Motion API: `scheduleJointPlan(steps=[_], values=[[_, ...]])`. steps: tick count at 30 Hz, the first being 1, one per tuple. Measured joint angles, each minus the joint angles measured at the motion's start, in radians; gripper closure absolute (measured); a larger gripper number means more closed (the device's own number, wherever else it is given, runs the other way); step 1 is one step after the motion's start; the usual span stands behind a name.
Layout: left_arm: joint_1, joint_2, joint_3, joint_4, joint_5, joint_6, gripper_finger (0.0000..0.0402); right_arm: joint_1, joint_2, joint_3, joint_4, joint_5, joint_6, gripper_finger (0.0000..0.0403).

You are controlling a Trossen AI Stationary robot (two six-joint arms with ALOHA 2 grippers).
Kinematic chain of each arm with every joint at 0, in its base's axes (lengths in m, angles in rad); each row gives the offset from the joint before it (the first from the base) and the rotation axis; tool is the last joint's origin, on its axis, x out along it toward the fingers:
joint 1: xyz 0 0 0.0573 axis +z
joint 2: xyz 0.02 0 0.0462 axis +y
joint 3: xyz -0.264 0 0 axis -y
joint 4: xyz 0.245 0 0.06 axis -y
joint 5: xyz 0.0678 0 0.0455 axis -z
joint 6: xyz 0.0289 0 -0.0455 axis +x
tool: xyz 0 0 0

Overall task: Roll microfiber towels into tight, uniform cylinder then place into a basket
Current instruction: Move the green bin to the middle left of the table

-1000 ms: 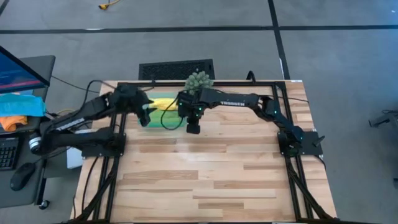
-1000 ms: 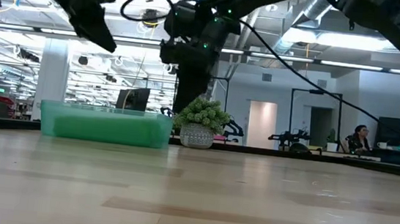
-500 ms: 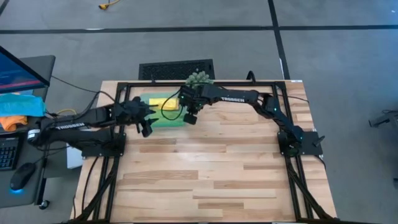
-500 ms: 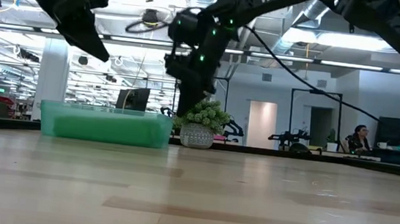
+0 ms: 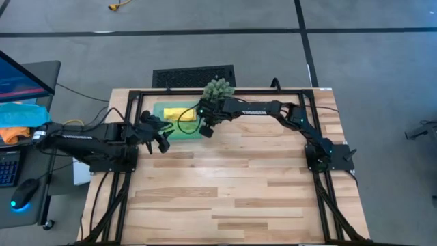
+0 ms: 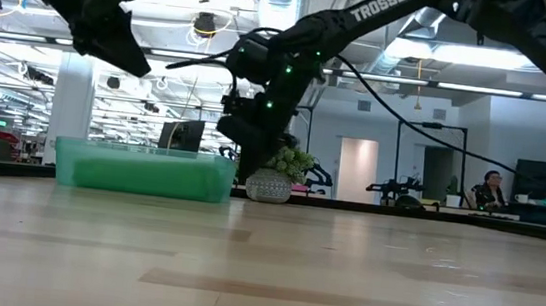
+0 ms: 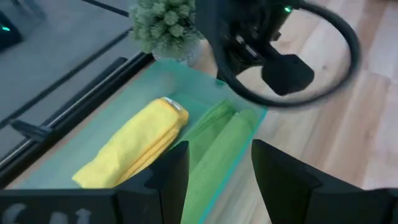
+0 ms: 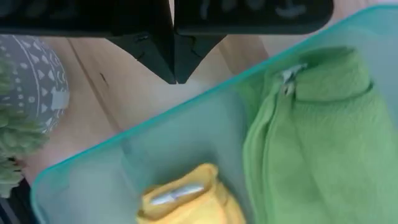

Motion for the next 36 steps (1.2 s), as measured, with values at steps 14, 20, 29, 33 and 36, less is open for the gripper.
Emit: scheduleJointPlan(steps=[14, 20, 29, 33, 36], values=[[-0.090, 0.000, -0.066, 0.034, -0.143, 0.003, 0.0235, 0.021, 0.000, 0.000, 0.193, -0.056, 0.034, 0.0390], [-0.090, 0.000, -0.066, 0.029, -0.144, -0.002, 0.0235, 0.032, -0.021, 0.000, 0.157, -0.045, 0.016, 0.0387], [-0.057, 0.022, -0.066, 0.015, -0.192, -0.001, 0.0235, 0.142, -0.162, 0.001, -0.003, 0.105, -0.045, 0.0390], [0.004, 0.079, -0.066, 0.040, -0.105, 0.013, 0.0235, 0.154, -0.266, 0.002, -0.096, 0.109, -0.050, 0.0384], [0.055, 0.140, -0.065, 0.074, -0.034, 0.047, 0.0235, 0.148, -0.336, 0.002, -0.159, 0.108, -0.049, 0.0383]])
